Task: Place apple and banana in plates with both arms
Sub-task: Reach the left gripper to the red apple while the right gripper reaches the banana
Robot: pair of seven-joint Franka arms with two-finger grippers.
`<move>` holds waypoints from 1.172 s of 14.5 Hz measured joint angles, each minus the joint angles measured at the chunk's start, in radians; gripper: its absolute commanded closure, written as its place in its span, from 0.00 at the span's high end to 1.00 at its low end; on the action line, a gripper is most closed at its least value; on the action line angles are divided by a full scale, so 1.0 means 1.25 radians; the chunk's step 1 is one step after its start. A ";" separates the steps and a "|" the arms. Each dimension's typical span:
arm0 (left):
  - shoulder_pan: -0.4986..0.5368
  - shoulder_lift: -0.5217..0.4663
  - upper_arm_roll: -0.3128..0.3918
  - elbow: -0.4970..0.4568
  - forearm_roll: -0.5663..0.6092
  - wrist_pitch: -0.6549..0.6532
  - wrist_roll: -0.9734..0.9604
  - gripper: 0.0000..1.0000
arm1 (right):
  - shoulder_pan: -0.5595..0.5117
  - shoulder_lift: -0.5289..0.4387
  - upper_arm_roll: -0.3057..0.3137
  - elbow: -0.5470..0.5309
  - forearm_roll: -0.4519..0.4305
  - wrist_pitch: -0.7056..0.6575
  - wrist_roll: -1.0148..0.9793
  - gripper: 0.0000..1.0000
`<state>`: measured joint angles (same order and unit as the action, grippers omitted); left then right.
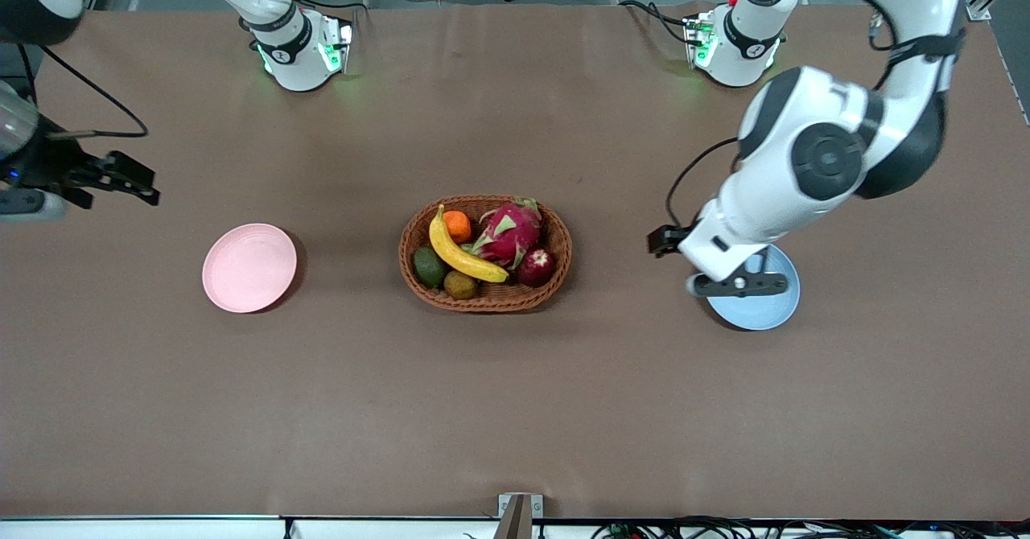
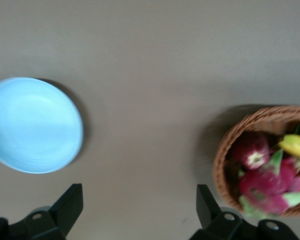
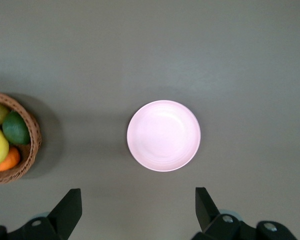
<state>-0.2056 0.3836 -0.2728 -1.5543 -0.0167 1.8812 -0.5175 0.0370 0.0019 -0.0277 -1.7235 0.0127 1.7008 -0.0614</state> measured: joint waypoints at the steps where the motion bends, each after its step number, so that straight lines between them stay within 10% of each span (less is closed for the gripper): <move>1: -0.020 0.017 0.000 0.000 0.000 0.024 -0.050 1.00 | 0.013 0.013 0.000 0.000 0.000 -0.003 0.000 1.00; 12: -0.183 0.204 0.000 -0.001 0.000 0.287 -0.472 1.00 | 0.195 0.182 0.005 0.024 0.132 0.075 -0.022 0.99; 17: -0.210 0.253 0.000 0.000 0.000 0.335 -0.547 0.96 | 0.266 0.288 0.005 0.029 0.159 0.202 -0.040 0.83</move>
<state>-0.4679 0.6998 -0.2726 -1.5546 -0.0167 2.2998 -1.2016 0.3697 0.3624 -0.0209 -1.6872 0.2118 1.9529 -0.1111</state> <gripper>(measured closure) 0.000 0.066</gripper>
